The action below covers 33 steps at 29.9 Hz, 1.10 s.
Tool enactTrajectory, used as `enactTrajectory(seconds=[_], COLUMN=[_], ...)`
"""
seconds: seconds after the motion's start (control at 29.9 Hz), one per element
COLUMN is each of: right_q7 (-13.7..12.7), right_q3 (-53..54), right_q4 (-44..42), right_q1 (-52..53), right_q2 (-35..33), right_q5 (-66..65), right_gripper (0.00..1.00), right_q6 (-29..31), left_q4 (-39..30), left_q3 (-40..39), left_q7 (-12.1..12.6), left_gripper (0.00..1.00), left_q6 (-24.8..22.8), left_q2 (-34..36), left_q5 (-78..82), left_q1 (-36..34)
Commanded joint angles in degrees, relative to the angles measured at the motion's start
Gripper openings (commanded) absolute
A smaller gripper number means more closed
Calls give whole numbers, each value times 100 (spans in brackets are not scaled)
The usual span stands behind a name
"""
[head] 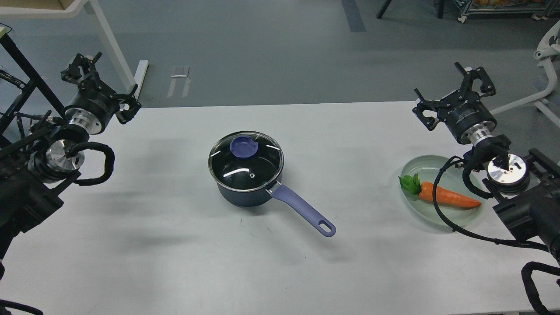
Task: Open pot lid
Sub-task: 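Raise the right arm up and away from the plate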
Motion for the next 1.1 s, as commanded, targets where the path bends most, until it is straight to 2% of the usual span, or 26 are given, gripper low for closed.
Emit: enactTrajectory(seconds=[0.0,0.27,0.4,0.54,0.67,0.9,1.07], right_q7=[0,-9,-9,-9,0,0,0], right_q3=[-38,-135,-538,-1792,-3296,-5204,-6820], right_q4=[-1,96,359,815,1264,2221,3292], right_q1=[-9,9,158,903,1896,3548,4840], right_q2=[2,-7,-339,-1156,-1535,-1747,-1642], right_q5=[0,-27,-88,-228,-439,-1773,-2995], right_gripper=[100,100,100,100,100,100,98], right_q6=[0,0,0,-49,-128,-698,-1120], left_q4=[-16,-69,-60,-51,-7,-7,-16], left_q3=[-2,-2,-11,24,-2,51,25], left_q7=[-16,-95,-51,-25,-25,-86,-60], left_gripper=[99,100,99,99,99,99,99], left_q6=[7,103,86,16,16,104,-2], left_q2=[21,100,135,363,381,355,460], left_q5=[31,40,49,241,707,760,769], left_q1=[41,41,15,-38,-55,-46,-29])
